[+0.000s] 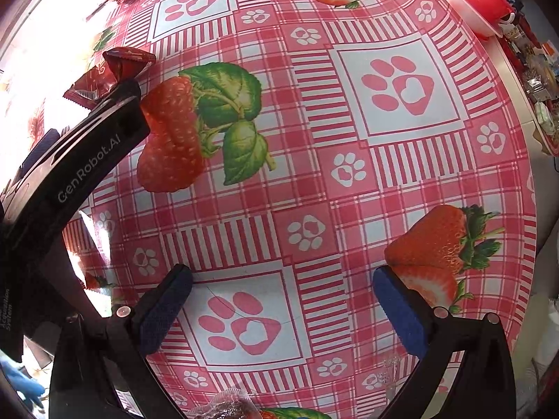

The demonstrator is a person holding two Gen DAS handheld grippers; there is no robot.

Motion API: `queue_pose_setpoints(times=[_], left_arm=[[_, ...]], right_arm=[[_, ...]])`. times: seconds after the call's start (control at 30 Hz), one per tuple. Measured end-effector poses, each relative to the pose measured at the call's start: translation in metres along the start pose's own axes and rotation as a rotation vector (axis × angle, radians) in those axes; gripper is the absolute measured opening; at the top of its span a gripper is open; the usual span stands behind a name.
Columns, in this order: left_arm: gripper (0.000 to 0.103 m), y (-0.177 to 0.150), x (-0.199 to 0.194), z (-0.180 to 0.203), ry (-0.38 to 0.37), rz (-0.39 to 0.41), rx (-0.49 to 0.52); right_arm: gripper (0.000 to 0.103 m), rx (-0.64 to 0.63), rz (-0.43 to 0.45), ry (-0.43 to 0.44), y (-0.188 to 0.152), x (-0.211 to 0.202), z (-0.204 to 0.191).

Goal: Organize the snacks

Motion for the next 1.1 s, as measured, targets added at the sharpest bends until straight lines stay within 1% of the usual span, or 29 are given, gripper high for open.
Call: queue_pose_setpoints(times=[0.3, 0.4, 0.87, 1.1], left_arm=[[0.103, 0.0, 0.0, 0.0, 0.0, 0.0, 0.0], [0.103, 0.0, 0.0, 0.0, 0.0, 0.0, 0.0], [0.103, 0.0, 0.0, 0.0, 0.0, 0.0, 0.0], [0.103, 0.0, 0.0, 0.0, 0.0, 0.0, 0.001]], right_arm=[[0.103, -0.002, -0.05, 0.001, 0.016, 0.005, -0.002], [0.103, -0.007, -0.049, 0.002, 0.019, 0.006, -0.002], [0.103, -0.006, -0.046, 0.005, 0.012, 0.009, 0.0], [0.103, 0.0, -0.062, 0.005, 0.019, 0.01, -0.001]])
Point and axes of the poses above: each gripper's, at about its wrist camera, not at the fingertips, and x roughly the way its jaws point, z to its right, y to its top, the point moved 5 cm from there along x, roughly the way its jaws point, and after that the axes turned 3 degrees about y, right-handed, at the moved point
